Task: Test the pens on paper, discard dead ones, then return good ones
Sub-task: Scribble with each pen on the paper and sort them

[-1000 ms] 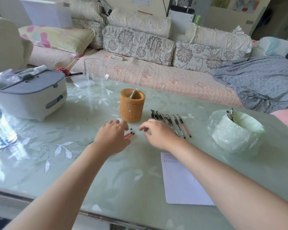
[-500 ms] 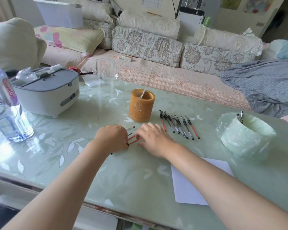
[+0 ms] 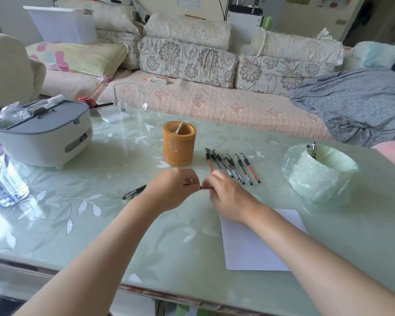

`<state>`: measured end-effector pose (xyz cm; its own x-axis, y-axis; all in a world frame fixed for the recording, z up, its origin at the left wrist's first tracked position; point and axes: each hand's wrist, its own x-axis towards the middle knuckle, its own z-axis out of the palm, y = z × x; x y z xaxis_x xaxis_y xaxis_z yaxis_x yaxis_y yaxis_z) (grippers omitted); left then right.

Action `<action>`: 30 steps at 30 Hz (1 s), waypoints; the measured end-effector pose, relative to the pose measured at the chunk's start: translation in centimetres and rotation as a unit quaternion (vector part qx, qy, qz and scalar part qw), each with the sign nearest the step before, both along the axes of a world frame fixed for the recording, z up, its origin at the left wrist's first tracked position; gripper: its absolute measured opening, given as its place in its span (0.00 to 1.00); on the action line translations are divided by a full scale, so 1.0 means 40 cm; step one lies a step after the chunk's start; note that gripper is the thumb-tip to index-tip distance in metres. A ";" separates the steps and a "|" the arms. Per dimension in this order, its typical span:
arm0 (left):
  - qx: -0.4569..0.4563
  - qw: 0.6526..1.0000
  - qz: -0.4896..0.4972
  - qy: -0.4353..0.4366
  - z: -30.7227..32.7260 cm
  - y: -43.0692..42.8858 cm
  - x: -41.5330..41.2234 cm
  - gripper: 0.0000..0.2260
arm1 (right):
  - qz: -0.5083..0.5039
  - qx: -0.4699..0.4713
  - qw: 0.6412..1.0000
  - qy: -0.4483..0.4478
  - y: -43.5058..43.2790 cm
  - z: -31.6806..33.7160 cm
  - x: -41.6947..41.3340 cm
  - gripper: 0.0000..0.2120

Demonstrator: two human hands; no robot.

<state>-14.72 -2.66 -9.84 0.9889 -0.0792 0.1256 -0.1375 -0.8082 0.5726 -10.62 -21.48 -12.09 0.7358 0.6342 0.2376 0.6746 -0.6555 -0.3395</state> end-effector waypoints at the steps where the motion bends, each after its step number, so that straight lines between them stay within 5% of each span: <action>1: -0.014 1.000 -0.009 0.007 0.002 -0.021 0.003 0.01 | -0.010 0.001 1.000 0.000 -0.024 0.006 -0.003 0.12; 9: 0.033 0.996 -0.081 0.016 -0.010 -0.148 0.022 0.07 | -0.096 -0.042 0.994 -0.012 -0.208 0.015 -0.042 0.11; 22: -0.074 0.994 -0.077 -0.025 -0.064 -0.245 0.032 0.05 | -0.073 -0.044 0.996 0.026 -0.253 0.004 -0.040 0.10; 30: -0.028 0.989 -0.140 -0.022 -0.069 -0.230 0.043 0.07 | -0.059 -0.069 0.995 0.030 -0.267 -0.007 -0.029 0.13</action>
<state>-12.98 -11.87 -12.61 0.9224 -0.3417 0.1803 -0.3779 -0.7015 0.6042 -11.79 -32.15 -12.38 0.8178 0.5652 0.1086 0.5708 -0.7725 -0.2784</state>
